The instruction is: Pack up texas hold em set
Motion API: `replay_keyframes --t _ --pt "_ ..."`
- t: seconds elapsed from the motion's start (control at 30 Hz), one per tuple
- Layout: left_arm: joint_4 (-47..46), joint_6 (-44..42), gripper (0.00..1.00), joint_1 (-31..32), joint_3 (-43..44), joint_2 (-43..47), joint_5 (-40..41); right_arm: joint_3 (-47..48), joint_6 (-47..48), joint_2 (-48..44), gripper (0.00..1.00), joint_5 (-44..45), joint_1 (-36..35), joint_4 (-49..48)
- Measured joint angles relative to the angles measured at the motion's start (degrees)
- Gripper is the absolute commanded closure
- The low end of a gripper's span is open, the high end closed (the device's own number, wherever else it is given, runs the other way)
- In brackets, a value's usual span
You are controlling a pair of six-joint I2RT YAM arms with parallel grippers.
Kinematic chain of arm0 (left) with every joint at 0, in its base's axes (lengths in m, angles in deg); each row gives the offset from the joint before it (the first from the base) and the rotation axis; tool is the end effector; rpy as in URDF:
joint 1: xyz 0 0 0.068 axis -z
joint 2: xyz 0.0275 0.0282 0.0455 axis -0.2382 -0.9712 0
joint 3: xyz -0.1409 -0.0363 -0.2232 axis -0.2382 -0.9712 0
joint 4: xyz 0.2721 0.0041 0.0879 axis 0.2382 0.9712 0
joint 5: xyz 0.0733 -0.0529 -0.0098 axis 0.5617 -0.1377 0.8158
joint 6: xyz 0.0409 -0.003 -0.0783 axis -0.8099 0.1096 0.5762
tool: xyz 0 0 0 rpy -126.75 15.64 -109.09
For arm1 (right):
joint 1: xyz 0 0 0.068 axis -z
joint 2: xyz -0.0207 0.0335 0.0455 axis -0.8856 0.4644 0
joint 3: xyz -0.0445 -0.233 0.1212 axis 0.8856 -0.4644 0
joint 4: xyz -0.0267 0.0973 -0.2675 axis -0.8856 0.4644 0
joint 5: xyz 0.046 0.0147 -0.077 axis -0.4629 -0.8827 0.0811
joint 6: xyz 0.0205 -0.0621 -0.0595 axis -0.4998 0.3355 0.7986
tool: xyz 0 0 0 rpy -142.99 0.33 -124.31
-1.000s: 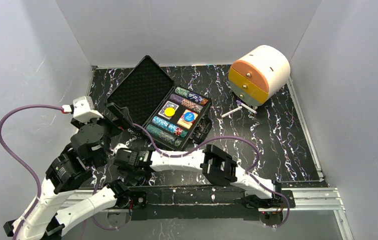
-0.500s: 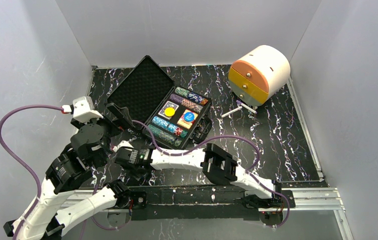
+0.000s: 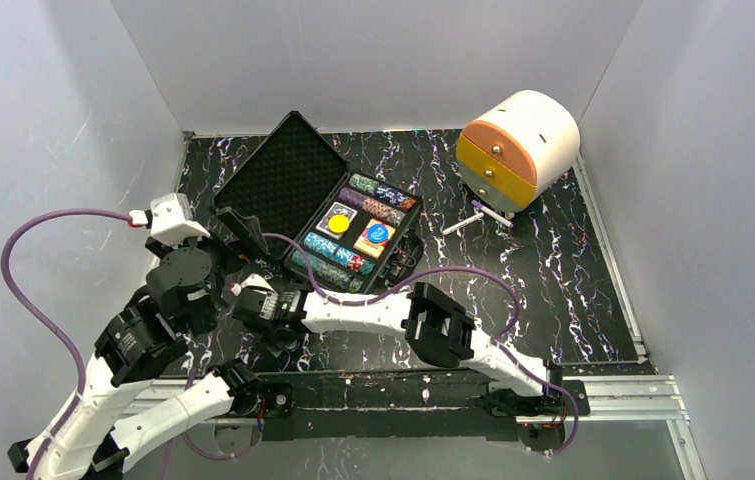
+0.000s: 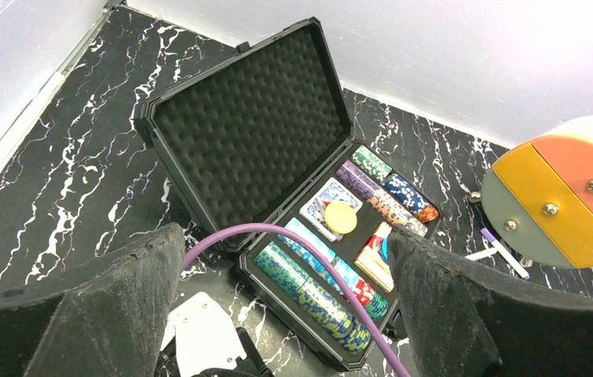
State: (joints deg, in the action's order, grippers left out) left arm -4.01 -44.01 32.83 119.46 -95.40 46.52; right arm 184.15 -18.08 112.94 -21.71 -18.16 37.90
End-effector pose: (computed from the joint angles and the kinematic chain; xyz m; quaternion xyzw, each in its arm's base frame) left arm 0.1384 -0.0569 0.4342 -0.1878 0.7100 -0.1146 0.6689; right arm 0.1141 0.5579 0.1275 -0.4081 0.8702 0.1214 0.2481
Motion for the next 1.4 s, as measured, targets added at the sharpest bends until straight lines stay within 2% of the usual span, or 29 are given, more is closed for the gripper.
replay_keyframes --t 0.53,0.93,1.2,1.4 --pt "-0.02 0.63 0.02 0.00 -1.22 0.00 -0.76 -0.07 0.87 -0.17 0.56 -1.53 0.96 2.16" --pt "0.02 1.70 0.02 0.00 -2.71 0.31 -1.99 -1.90 -1.64 -1.51 0.54 0.22 1.25 3.19" --pt "0.20 3.63 0.02 0.00 -4.68 0.50 -4.13 -20.52 -3.32 -12.57 0.51 0.17 2.29 2.73" --pt "0.35 4.79 0.02 0.00 -6.10 0.42 -5.55 -27.58 -3.74 -16.96 0.37 -0.68 3.17 2.38"
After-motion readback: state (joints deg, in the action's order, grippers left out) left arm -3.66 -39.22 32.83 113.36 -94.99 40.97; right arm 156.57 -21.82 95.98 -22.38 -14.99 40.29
